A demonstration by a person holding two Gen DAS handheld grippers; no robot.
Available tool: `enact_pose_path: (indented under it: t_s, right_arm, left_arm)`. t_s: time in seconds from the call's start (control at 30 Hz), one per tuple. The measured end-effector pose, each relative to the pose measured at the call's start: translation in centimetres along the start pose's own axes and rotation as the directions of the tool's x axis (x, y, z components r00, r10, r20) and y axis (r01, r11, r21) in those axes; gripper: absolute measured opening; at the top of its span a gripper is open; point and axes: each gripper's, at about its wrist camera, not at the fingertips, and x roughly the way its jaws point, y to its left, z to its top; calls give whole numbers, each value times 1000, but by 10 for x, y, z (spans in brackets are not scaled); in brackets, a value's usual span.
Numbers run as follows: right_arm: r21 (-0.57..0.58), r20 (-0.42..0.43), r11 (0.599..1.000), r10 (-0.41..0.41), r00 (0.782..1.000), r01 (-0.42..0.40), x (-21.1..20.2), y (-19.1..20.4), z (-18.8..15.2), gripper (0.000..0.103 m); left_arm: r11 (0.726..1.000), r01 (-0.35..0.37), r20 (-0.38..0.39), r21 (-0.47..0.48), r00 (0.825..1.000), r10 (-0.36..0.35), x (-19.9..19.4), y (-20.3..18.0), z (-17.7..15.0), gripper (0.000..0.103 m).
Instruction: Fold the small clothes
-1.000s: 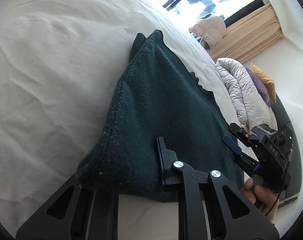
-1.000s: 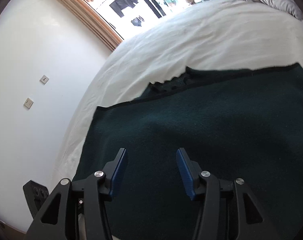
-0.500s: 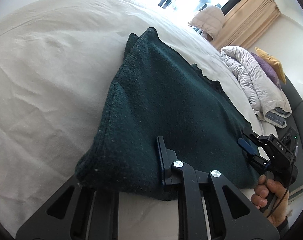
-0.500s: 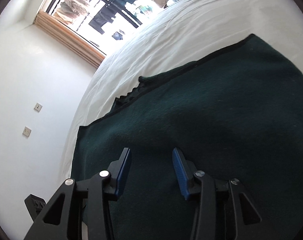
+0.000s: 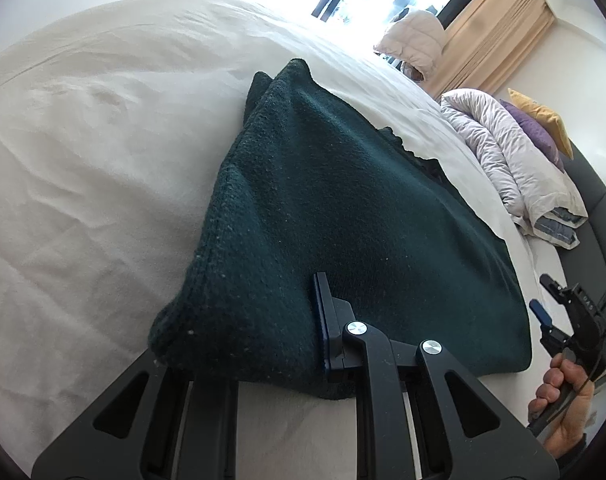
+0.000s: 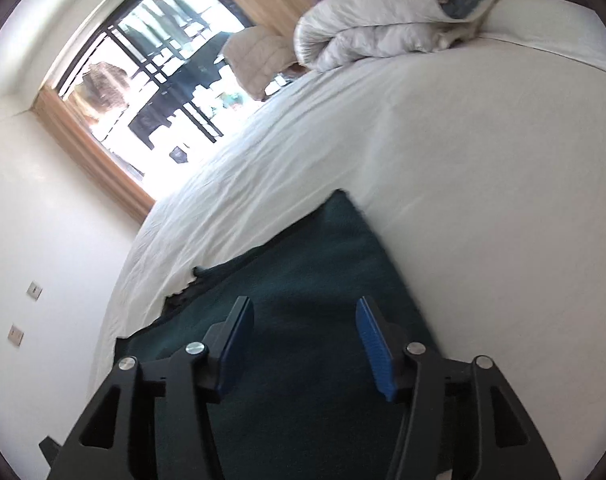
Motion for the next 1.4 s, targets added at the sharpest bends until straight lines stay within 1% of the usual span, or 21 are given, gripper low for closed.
enact_pose_path:
  t_s: [0.13, 0.23, 0.33, 0.43, 0.5, 0.6, 0.7, 0.73, 0.8, 0.83, 0.87, 0.9, 0.93, 1.0, 1.03, 1.07, 1.17, 1.23, 1.3, 1.33, 1.4]
  right_arm:
    - [-116, -142, 984, 121, 982, -138, 40, 52, -19, 61]
    - [-83, -219, 986, 125, 968, -146, 66, 52, -30, 61]
    - [-44, -218, 987, 144, 965, -157, 66, 36, -38, 57]
    - [-59, -229, 983, 155, 961, -173, 60, 40, -38, 57]
    - [-75, -235, 980, 160, 959, -182, 60, 44, -35, 57]
    - [-58, -239, 979, 177, 955, -196, 65, 47, -26, 57]
    - [-63, -279, 973, 195, 940, -221, 84, 54, -19, 57]
    - [-73, -303, 973, 187, 934, -218, 93, 55, -18, 57]
    - [-83, -307, 973, 181, 934, -216, 102, 53, -12, 55]
    - [-76, -308, 972, 188, 933, -222, 107, 52, -6, 55]
    - [-71, -306, 972, 191, 933, -223, 109, 48, 0, 55]
    - [-67, -301, 973, 191, 934, -220, 111, 45, 6, 54]
    - [-57, -298, 976, 186, 936, -212, 114, 40, 12, 50]
    - [-2, -295, 983, 175, 939, -184, 119, 23, 22, 37]
    - [29, -283, 986, 164, 945, -163, 119, 13, 26, 26]
    - [46, -267, 989, 149, 952, -142, 119, 4, 30, 21]
    - [91, -189, 992, 99, 977, -83, 110, -23, 42, 21]
    - [98, -155, 994, 60, 986, -45, 104, -37, 48, 21]
    - [111, -144, 993, 56, 988, -40, 102, -44, 51, 14]
    - [107, -129, 994, 32, 991, -18, 98, -45, 53, 13]
    - [89, -78, 994, -57, 995, 64, 86, -44, 54, 18]
  left_arm:
    - [1000, -13, 13, 21, 1000, 13, -18, 1, -7, 16]
    - [996, -66, 47, 63, 997, 64, -49, 0, -16, 16]
    - [985, -115, 134, 127, 986, 98, -82, -12, -19, 16]
    - [971, -112, 203, 212, 977, 69, -94, -40, 0, 16]
    - [950, -88, 196, 299, 980, 29, -81, -69, 19, 16]
    - [905, -50, 107, 423, 994, 5, -29, -110, 48, 16]
    - [870, -109, 62, 480, 994, 91, 28, -128, 72, 16]
    - [868, -120, 32, 482, 992, 120, 46, -125, 78, 16]
    - [882, -151, -9, 447, 985, 173, 72, -108, 85, 16]
    - [893, -151, -35, 424, 983, 183, 80, -95, 86, 18]
    - [909, -118, -45, 399, 988, 148, 84, -81, 84, 20]
    - [915, -88, -29, 394, 994, 108, 83, -70, 79, 20]
    - [905, -93, -13, 416, 994, 109, 81, -67, 74, 20]
    - [881, -137, 26, 454, 990, 141, 77, -69, 66, 20]
    - [876, -155, 40, 456, 987, 154, 75, -68, 62, 20]
    - [878, -165, 43, 450, 986, 163, 75, -65, 61, 20]
    - [892, -166, 28, 421, 985, 170, 72, -58, 58, 20]
    - [883, -187, 38, 430, 981, 189, 68, -56, 50, 20]
    - [882, -202, 46, 425, 978, 202, 59, -51, 41, 20]
    - [887, -204, 45, 414, 978, 204, 57, -50, 40, 20]
    - [898, -202, 40, 391, 978, 203, 53, -45, 37, 20]
